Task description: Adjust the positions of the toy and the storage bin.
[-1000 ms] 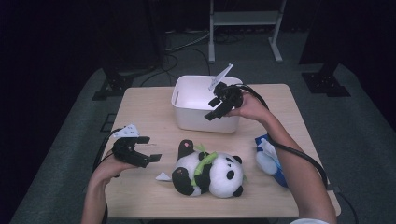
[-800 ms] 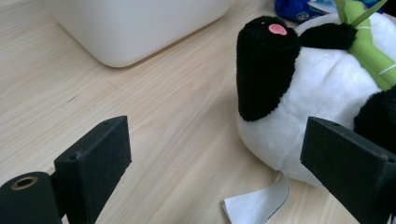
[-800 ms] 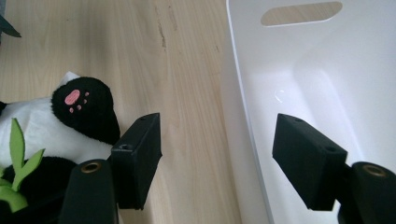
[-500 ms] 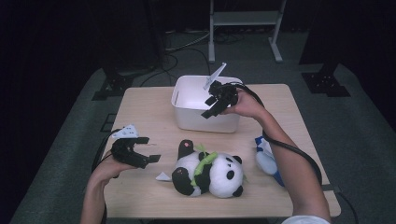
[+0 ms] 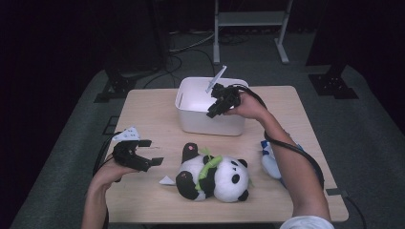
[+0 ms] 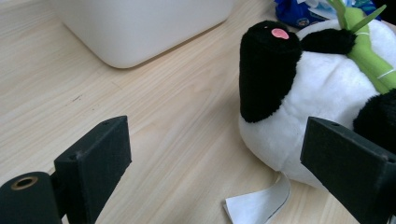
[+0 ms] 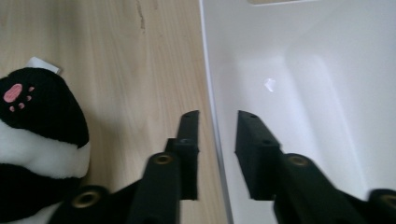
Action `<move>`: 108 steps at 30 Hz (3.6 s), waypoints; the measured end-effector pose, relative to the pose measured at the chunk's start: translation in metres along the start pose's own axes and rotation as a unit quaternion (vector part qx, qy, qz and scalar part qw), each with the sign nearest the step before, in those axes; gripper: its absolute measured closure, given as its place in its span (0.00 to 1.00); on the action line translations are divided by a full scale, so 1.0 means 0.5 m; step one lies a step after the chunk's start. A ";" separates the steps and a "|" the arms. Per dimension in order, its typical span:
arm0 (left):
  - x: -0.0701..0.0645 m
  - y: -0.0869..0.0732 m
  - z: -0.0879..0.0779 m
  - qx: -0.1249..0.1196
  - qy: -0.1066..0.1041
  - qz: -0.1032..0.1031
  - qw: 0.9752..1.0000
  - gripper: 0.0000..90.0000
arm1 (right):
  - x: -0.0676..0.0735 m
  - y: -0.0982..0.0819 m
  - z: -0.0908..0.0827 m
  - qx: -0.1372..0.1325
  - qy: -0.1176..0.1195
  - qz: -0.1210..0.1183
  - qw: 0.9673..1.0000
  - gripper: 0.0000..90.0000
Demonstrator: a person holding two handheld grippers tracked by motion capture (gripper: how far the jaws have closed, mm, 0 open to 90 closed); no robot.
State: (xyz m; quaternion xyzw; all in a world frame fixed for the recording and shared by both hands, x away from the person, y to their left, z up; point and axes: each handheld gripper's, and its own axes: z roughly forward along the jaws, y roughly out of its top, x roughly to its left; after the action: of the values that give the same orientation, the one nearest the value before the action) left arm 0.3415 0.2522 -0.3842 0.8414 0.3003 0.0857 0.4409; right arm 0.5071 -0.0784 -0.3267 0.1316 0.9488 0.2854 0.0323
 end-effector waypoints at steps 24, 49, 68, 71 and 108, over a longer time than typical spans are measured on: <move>0.010 -0.018 -0.005 0.009 0.016 -0.010 1.000 0.08 | 0.039 -0.035 -0.013 -0.001 0.022 -0.014 1.000 0.93; 0.021 -0.040 0.009 0.019 0.027 -0.013 0.999 0.08 | 0.091 -0.054 -0.023 0.007 0.040 -0.034 0.999 0.93; 0.024 -0.039 0.006 0.015 0.024 -0.008 1.000 0.08 | 0.117 -0.059 -0.025 0.018 0.048 -0.042 0.998 0.92; 0.026 -0.041 0.006 0.016 0.022 -0.009 1.000 0.08 | 0.116 -0.058 -0.025 0.016 0.049 -0.041 0.998 0.92; 0.030 -0.046 0.010 0.016 0.022 -0.015 1.000 0.08 | 0.148 -0.054 -0.065 -0.013 0.040 -0.041 0.998 0.72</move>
State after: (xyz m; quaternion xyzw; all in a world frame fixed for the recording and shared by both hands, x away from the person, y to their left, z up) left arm 0.3459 0.2673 -0.4071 0.8420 0.3237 0.0930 0.4215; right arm 0.4248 -0.0976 -0.3136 0.0805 0.9501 0.3012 0.0082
